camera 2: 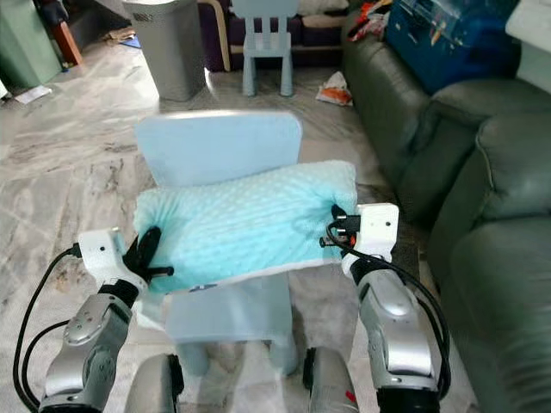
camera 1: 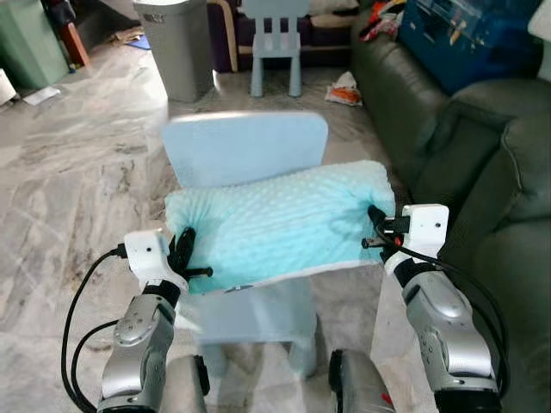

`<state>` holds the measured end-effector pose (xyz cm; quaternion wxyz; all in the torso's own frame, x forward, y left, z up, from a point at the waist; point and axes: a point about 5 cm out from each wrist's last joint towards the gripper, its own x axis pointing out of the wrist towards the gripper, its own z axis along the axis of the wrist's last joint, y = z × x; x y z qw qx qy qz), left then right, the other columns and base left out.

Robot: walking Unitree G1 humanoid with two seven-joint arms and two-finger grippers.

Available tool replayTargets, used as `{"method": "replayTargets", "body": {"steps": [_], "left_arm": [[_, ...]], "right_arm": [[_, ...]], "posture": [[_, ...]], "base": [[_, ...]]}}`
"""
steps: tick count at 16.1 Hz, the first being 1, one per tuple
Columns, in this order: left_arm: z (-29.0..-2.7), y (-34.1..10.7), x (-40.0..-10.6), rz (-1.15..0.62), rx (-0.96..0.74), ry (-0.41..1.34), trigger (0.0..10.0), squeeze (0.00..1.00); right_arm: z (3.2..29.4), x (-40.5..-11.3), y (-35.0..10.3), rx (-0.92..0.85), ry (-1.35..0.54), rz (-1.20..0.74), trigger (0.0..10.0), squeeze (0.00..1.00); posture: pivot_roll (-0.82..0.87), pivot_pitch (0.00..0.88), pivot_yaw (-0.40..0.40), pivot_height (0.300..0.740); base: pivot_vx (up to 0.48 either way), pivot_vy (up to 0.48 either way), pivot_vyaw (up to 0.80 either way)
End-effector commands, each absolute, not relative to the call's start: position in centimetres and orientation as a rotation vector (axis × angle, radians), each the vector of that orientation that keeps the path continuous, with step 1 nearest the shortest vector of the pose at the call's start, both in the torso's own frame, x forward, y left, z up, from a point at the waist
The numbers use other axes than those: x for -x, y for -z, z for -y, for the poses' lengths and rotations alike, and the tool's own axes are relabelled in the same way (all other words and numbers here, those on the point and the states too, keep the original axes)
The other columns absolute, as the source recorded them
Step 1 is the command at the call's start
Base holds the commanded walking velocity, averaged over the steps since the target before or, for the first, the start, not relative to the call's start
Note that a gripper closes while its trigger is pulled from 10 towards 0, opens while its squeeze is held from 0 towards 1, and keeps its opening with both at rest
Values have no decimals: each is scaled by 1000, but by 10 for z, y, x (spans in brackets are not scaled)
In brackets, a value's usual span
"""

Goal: Move the pillow to the sofa

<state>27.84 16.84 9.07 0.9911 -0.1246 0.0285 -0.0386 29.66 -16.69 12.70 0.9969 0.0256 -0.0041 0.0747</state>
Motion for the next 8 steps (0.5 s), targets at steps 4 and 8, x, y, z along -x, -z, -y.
{"method": "replayTargets", "body": {"steps": [4, 8], "left_arm": [[-173, -91, -279, -62, 224, 75, 10000, 0], [-171, -91, -280, -62, 222, 83, 10000, 0]], "right_arm": [[165, -299, -135, -47, -151, 41, 10000, 0], [168, -301, -138, -30, -139, 55, 10000, 0]], "posture": [[-98, 0, 15, 636], [-100, 0, 16, 681]], "base": [[0, 0, 0], [0, 0, 0]]}}
